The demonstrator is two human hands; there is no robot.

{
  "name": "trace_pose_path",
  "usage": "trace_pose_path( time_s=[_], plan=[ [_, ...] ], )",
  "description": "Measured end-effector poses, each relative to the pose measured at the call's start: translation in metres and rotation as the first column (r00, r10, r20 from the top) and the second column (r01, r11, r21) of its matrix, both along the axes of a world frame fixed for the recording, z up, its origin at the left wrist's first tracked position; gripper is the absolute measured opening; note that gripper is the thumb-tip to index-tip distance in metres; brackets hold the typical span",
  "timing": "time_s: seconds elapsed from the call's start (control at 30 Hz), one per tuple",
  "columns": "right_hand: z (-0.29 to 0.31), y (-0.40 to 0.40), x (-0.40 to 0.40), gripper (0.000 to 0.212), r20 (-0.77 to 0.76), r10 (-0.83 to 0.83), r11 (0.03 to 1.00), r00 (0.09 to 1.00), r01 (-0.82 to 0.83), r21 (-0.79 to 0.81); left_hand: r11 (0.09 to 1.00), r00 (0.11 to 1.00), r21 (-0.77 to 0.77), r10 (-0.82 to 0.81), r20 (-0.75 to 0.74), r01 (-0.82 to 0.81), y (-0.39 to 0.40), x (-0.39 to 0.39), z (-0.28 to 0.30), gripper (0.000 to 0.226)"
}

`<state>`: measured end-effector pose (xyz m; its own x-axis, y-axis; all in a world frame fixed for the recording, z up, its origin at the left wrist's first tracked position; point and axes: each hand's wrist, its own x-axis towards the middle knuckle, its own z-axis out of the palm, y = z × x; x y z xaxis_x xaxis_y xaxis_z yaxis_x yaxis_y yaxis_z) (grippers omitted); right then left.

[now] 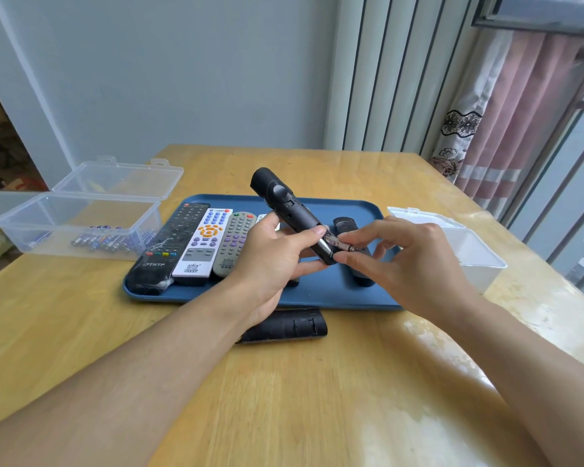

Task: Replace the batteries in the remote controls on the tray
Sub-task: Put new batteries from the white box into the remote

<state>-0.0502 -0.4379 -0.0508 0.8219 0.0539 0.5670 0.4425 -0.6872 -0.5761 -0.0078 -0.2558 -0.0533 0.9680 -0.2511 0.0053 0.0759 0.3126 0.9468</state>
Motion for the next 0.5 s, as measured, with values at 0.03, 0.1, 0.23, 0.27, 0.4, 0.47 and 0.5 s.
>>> trace_pose_path(
  time_s=[0.03,0.1,0.23,0.27,0.4,0.47,0.5],
  plan=[
    [0.0017,0.0001,0.0001,0.024,0.001,0.003,1.000,1.000,-0.003,-0.011,1.000,1.000,0.005,0.003,0.006,-0.003,0.0002,0.0005,-0.0003,0.018],
    [0.0060,0.0017,-0.0008,0.026,-0.008,0.040,0.998,0.999,-0.041,-0.038,1.000,1.000,0.015,-0.003,0.021,0.003,0.0008,0.0014,-0.0009,0.019],
    [0.0068,0.0011,-0.0031,0.019,-0.109,0.066,0.996,0.992,-0.059,0.066,0.998,0.998,0.055,-0.037,0.059,0.034,0.0018,0.0019,-0.0007,0.024],
    [0.0074,0.0010,-0.0029,0.016,-0.167,0.060,0.993,0.984,-0.042,0.109,0.997,0.996,0.070,-0.050,0.069,0.045,0.0025,0.0023,-0.0001,0.026],
    [0.0115,0.0010,-0.0013,0.042,-0.382,0.187,0.939,0.905,-0.051,0.339,0.985,0.985,0.120,-0.139,0.106,0.126,0.0065,0.0024,0.0025,0.030],
    [0.0100,0.0010,-0.0010,0.057,-0.458,0.267,0.900,0.848,-0.051,0.432,0.976,0.976,0.136,-0.185,0.118,0.168,0.0071,0.0013,0.0030,0.031],
    [0.0092,0.0007,-0.0001,0.057,-0.476,0.281,0.890,0.833,-0.041,0.454,0.972,0.971,0.144,-0.204,0.125,0.186,0.0067,0.0008,0.0030,0.032]
  ],
)
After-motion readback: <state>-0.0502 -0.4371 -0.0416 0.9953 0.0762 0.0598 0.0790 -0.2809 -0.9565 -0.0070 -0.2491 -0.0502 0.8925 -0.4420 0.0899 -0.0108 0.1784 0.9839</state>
